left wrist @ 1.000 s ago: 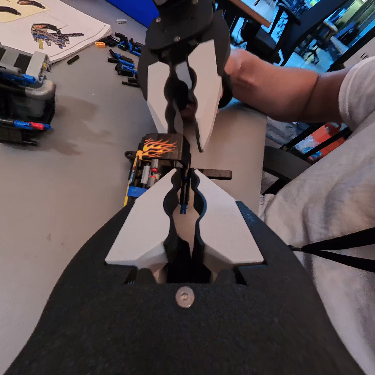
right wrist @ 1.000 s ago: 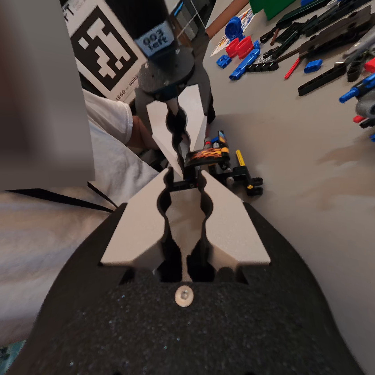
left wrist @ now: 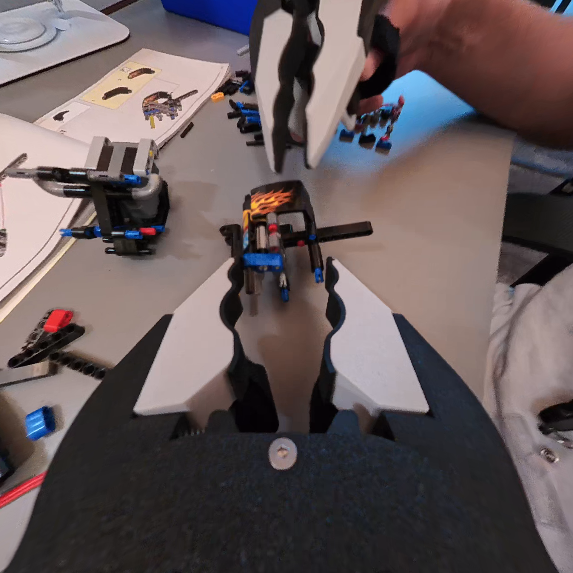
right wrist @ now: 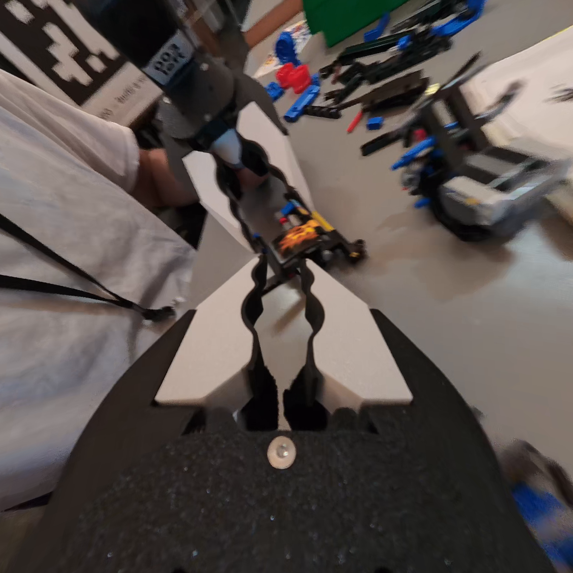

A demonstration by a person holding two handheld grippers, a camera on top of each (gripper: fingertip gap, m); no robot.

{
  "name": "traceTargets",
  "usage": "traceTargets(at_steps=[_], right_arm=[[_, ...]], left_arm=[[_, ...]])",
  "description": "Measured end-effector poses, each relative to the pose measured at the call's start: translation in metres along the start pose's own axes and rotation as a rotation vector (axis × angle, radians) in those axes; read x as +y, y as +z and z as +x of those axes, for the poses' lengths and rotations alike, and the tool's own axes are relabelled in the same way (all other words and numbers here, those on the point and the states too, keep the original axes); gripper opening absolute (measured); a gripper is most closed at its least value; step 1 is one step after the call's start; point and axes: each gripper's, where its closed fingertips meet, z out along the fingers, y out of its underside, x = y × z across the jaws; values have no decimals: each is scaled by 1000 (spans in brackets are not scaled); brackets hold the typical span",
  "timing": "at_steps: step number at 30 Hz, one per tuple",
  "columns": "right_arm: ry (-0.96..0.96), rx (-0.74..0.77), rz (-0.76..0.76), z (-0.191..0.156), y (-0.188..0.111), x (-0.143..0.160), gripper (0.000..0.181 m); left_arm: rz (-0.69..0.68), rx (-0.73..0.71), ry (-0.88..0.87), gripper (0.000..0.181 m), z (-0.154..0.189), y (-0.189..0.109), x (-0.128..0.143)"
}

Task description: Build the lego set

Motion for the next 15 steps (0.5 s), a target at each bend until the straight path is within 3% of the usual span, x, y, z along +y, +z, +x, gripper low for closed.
traceTargets(at_steps=[3,6,11,15], right_arm=[[-38,246,41,33,-41,-7,25],[33,453,66,52,-72,-1,44],[-30,872,173,72,-116,15,43],[33,981,273,77,-131,22,43]], left_arm=[[31,29,-25,56,3,4,-12],[47,51,-36,58,3,0,-18],[146,39,-113,52,-24,-29,-40],[37,16,0,48,-59,-24,-74]])
